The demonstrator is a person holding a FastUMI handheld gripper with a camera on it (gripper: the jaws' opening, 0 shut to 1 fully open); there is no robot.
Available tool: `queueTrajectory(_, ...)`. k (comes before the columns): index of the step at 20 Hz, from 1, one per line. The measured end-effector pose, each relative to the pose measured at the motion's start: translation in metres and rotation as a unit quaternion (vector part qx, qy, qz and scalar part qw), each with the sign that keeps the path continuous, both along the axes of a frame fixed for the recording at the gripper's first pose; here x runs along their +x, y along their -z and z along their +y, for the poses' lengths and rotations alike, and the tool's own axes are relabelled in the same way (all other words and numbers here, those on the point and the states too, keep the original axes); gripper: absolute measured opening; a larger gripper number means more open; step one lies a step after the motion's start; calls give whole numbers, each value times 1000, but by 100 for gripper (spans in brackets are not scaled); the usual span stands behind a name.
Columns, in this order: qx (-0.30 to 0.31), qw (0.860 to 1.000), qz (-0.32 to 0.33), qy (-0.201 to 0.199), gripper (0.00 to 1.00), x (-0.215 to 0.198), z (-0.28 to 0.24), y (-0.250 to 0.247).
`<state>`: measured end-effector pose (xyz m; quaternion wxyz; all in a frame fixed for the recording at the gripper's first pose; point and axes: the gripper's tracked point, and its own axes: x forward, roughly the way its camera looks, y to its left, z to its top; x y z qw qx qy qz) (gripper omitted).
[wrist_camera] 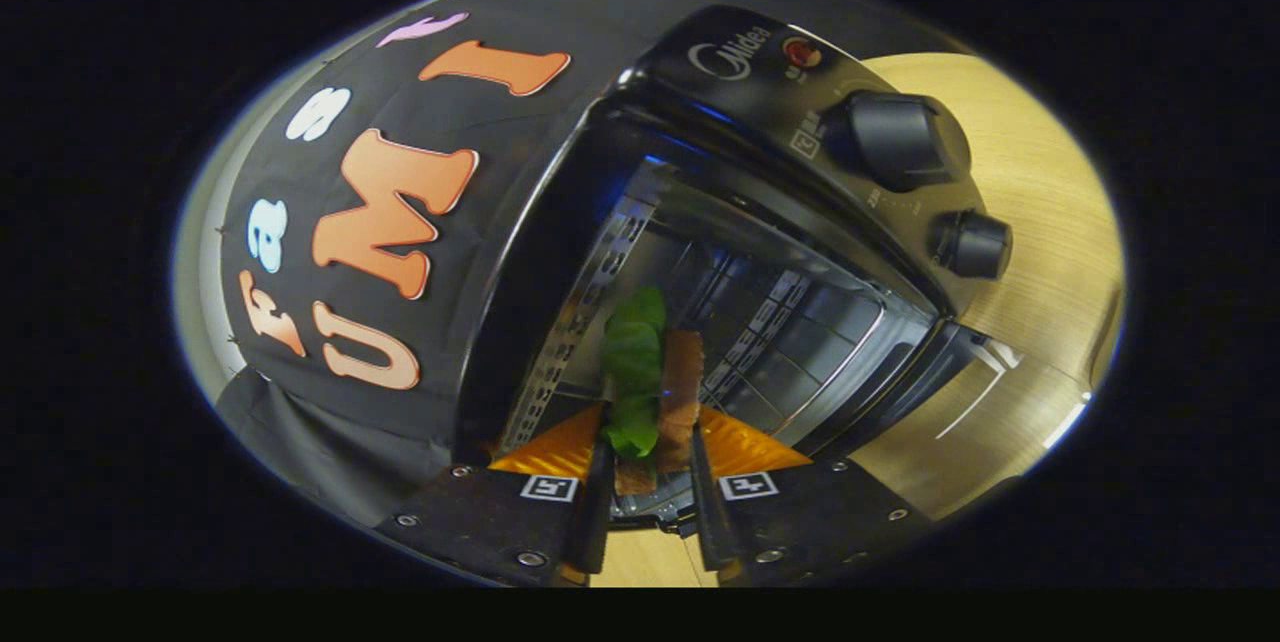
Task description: Open the toaster oven, put the food inside, and close the toaster oven door.
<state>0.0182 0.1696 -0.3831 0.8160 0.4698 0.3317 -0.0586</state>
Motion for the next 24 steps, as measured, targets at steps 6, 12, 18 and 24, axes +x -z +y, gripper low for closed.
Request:
queueTrajectory(6, -141, 982, 53, -112, 77, -25, -12, 2)
queueTrajectory(12, -204, 959, 78, -180, 96, -56, -22, 1)
queueTrajectory(18, -215, 946, 90, -223, 98, -75, -22, 3)
queueTrajectory(24, -208, 956, 64, -197, 92, -41, -3, -1)
